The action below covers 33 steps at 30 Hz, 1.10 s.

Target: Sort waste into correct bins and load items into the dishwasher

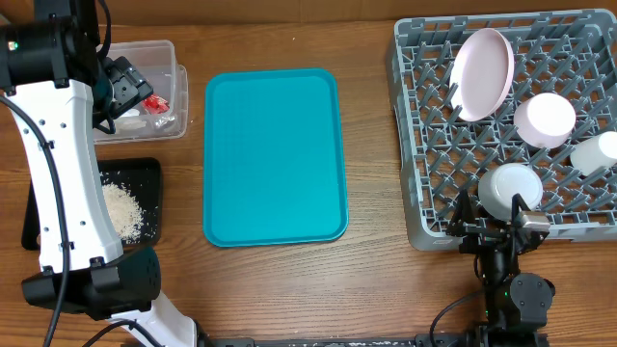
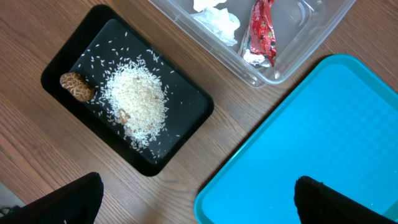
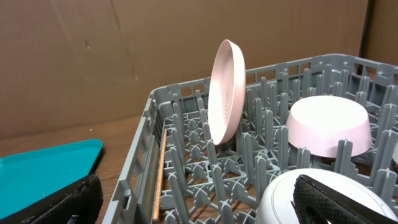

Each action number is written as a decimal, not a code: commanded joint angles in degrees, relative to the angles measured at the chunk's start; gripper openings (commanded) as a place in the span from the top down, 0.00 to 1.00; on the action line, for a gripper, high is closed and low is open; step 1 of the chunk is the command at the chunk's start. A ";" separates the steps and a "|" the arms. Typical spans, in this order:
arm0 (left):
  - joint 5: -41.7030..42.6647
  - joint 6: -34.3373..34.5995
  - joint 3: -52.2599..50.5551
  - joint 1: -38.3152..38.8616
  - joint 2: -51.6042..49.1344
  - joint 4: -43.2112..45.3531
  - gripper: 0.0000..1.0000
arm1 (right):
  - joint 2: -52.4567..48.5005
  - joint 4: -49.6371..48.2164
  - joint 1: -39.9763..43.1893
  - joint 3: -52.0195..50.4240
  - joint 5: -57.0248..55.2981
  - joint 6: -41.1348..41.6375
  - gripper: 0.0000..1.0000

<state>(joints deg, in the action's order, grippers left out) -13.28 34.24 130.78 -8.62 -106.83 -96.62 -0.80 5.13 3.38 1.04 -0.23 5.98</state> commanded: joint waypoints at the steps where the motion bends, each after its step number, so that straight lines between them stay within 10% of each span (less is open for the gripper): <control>1: 0.00 0.66 -0.39 0.07 1.09 -0.02 0.00 | 0.63 -0.33 0.09 -0.59 0.28 -0.02 0.00; 21: 12.74 -6.99 -2.62 2.19 3.63 -0.15 0.00 | 0.63 -0.33 0.09 -0.59 0.28 -0.02 0.00; 33: 8.92 -17.51 -43.67 14.32 30.14 27.91 0.00 | 0.63 -0.33 0.09 -0.59 0.28 -0.02 0.00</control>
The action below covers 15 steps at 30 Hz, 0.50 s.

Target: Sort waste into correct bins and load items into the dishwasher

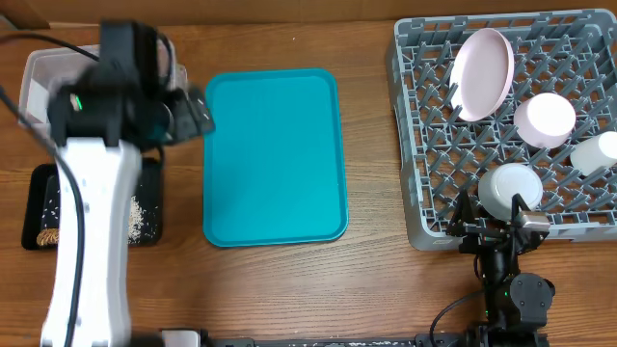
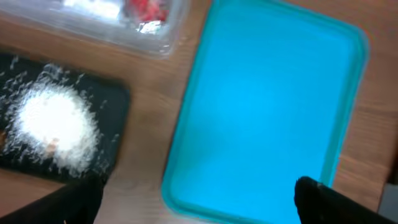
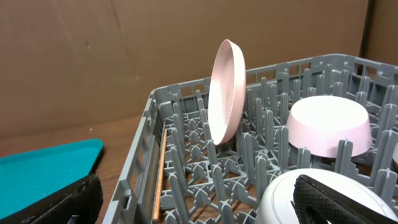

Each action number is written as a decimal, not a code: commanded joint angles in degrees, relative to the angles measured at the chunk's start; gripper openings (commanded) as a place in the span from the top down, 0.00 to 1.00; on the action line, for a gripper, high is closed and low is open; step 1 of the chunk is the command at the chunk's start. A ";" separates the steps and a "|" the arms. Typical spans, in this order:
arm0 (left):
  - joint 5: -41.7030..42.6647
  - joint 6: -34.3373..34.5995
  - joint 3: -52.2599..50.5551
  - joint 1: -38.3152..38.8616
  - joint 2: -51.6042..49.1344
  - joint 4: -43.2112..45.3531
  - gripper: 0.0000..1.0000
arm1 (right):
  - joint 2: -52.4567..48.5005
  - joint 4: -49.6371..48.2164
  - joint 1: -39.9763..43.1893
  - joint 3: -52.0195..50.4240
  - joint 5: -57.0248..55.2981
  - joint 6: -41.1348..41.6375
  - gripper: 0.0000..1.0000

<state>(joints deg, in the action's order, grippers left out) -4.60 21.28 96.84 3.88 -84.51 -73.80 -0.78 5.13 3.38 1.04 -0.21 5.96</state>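
Note:
My left gripper [image 1: 193, 114] hangs open and empty over the left edge of the bare teal tray [image 1: 275, 154]; its view is blurred, with the gripper [image 2: 199, 208] above the tray [image 2: 273, 93]. Beside the tray lie a black container [image 2: 112, 99] of white rice [image 2: 56, 124] and a clear bin [image 2: 168, 37] holding a red wrapper [image 2: 146, 11]. My right gripper [image 1: 496, 229] stands open at the front edge of the grey dish rack [image 1: 415, 193], by a white bowl [image 1: 511, 188]. In its own view the right gripper [image 3: 199, 208] holds nothing.
The rack [image 3: 186, 162] carries an upright pink plate [image 3: 225, 93], a pink bowl [image 3: 328, 124], the white bowl [image 3: 311, 199] and a white cup [image 1: 598, 151]. The left arm covers much of the clear bin [image 1: 34, 67] and the black container [image 1: 149, 178].
My left arm has moved right, from over the clear bin to the teal tray's left edge. Its view now shows mostly the tray. The right arm has not moved.

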 commanded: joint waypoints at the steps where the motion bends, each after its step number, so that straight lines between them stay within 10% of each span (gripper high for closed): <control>1: 0.28 -4.57 -14.58 2.43 11.02 8.79 0.00 | 0.61 -0.33 0.09 -0.59 0.26 0.00 0.00; 15: 7.61 -14.93 -71.78 2.80 55.17 55.69 0.00 | 0.61 -0.33 0.09 -0.59 0.26 0.00 0.00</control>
<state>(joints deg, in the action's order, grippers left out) 1.52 11.75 30.33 6.72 -35.40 -21.08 -0.69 5.15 3.38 1.04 -0.19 5.96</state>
